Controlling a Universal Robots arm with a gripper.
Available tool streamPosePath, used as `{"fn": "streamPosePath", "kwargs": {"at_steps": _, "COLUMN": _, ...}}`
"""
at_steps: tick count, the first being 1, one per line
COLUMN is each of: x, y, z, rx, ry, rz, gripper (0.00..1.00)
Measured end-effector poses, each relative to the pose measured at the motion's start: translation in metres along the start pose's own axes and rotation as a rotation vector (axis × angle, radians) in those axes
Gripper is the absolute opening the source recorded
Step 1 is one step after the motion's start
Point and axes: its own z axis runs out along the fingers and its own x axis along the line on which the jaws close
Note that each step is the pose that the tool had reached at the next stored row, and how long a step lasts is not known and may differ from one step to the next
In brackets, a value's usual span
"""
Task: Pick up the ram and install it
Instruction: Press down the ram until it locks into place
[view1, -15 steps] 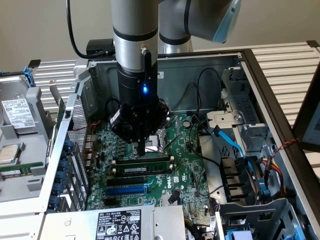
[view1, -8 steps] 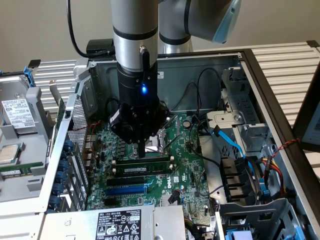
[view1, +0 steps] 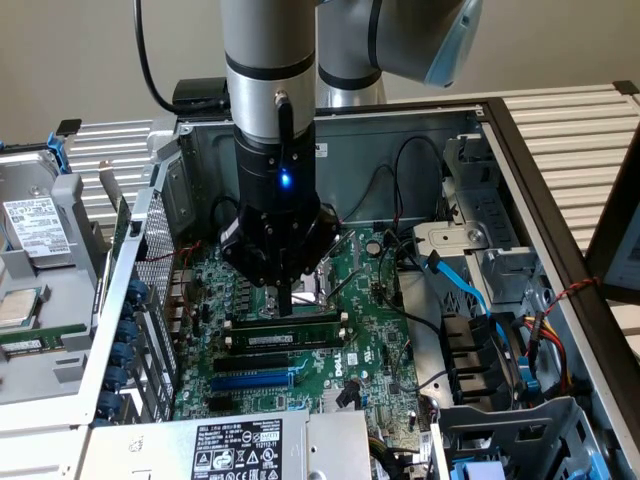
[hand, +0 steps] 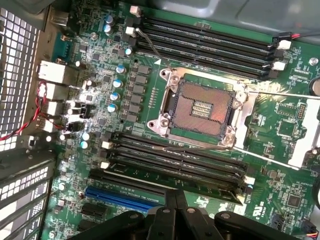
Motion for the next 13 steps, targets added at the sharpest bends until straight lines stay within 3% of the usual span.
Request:
{"fn": "streamPosePath", "kwargs": {"at_steps": 9, "x": 0.0, "y": 0.0, "z": 0.0, "rx": -0.0031, "ry": 0.0036, "rz": 0.108, "gripper": 0.1}}
{"fn": "streamPosePath", "kwargs": {"at_steps": 11, "x": 0.0, "y": -0.0001, "z": 0.0, "rx": -0.0032, "ry": 0.005, "rz": 0.159, "gripper": 0.1}}
{"fn": "streamPosePath", "kwargs": {"at_steps": 13, "x": 0.0001, "y": -0.0001, "z": 0.0, "rx": -0.0031, "ry": 0.005, "rz": 0.159, "gripper": 0.1}}
